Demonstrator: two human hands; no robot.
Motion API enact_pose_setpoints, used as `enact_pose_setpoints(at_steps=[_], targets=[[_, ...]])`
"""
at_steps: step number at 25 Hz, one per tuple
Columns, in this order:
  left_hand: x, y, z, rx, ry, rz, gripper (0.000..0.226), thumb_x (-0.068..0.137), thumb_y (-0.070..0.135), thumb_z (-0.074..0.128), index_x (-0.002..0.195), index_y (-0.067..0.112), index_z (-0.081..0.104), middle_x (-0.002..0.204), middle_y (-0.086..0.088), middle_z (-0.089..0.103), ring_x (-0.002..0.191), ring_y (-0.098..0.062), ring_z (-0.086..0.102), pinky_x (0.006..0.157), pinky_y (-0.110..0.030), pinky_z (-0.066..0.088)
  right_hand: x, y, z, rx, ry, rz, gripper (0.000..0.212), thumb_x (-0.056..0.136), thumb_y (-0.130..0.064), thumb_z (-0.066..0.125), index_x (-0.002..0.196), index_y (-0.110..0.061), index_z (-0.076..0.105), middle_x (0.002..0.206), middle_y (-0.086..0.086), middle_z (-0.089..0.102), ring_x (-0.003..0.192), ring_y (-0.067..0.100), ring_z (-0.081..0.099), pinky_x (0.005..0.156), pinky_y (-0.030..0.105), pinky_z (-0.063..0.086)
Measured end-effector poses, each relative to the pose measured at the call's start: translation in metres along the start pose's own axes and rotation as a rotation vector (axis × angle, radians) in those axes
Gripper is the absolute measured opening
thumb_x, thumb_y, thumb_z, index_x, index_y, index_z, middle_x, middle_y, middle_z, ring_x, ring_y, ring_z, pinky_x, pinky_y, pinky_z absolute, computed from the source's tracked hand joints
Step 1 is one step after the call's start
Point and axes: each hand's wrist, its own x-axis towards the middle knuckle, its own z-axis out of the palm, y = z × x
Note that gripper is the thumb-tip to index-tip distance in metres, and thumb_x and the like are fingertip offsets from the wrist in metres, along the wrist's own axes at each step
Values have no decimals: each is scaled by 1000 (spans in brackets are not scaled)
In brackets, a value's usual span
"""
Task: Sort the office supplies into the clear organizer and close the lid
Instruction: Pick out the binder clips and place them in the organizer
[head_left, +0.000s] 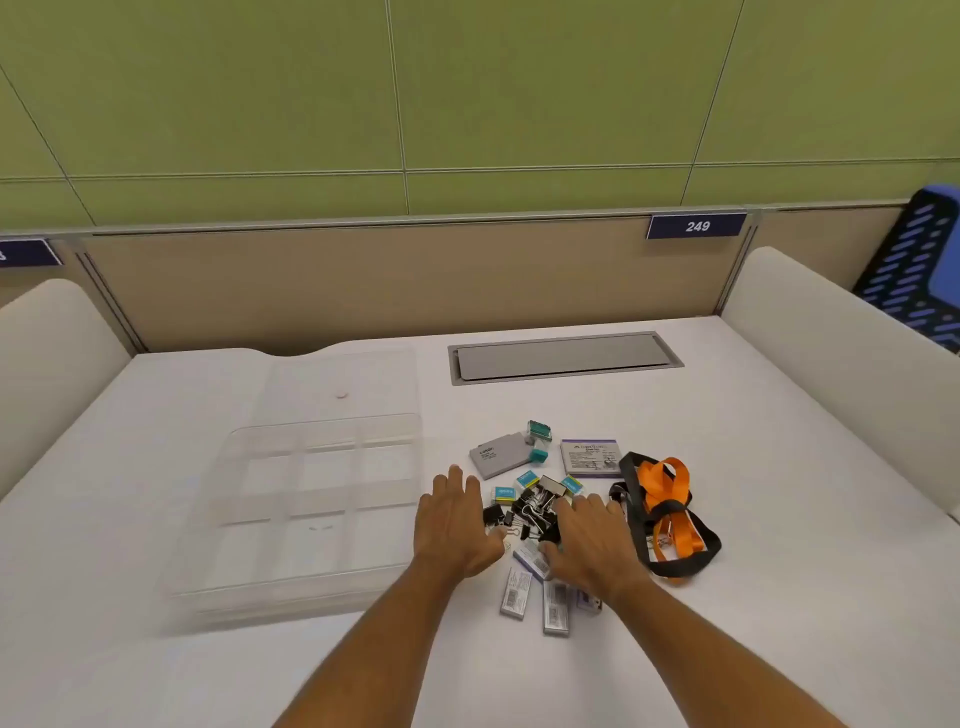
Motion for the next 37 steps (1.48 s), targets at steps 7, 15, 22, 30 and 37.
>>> enact_pose_setpoints(at_steps=[7, 15, 22, 30, 37], targets=[[16, 3, 12, -153, -60, -41, 55, 90, 44, 50, 137, 18, 36, 139, -9, 35, 124, -24, 38, 89, -37, 46, 3, -1, -1, 227, 121, -5, 50, 85, -52, 46, 125, -22, 52, 108, 0, 62, 96, 16, 54, 89, 35, 46], [28, 13, 22, -194, -98, -60, 40, 97, 40, 45, 129, 15, 45, 129, -10, 40, 116, -25, 43, 84, -38, 48, 10, 24, -10, 814, 270, 265, 40, 76, -29, 71, 114, -19, 63, 113, 3, 48, 99, 10, 47, 83, 22, 44], [33, 12, 26, -225, -96, -59, 33, 91, 16, 49, 124, 9, 45, 122, -13, 48, 110, -28, 50, 84, -33, 45, 23, 29, -6, 889, 254, 352, 14, 76, -5, 61, 72, -13, 50, 76, 5, 56, 76, 21, 61, 67, 43, 55], [43, -1, 26, -273, -34, 60, 19, 89, 19, 49, 105, 10, 53, 106, -12, 56, 92, -24, 54, 77, -33, 48, 45, 27, -5, 651, 159, 181, 15, 87, -23, 51, 96, -25, 39, 78, -1, 60, 62, 11, 56, 52, 30, 50], [54, -8, 24, -358, -25, 84, 5, 88, 15, 55, 93, 14, 57, 115, -10, 46, 100, -23, 57, 74, -29, 56, 71, 34, -11, 493, 51, -8, 30, 92, -18, 54, 122, -18, 56, 115, 7, 62, 102, 23, 58, 82, 35, 51]])
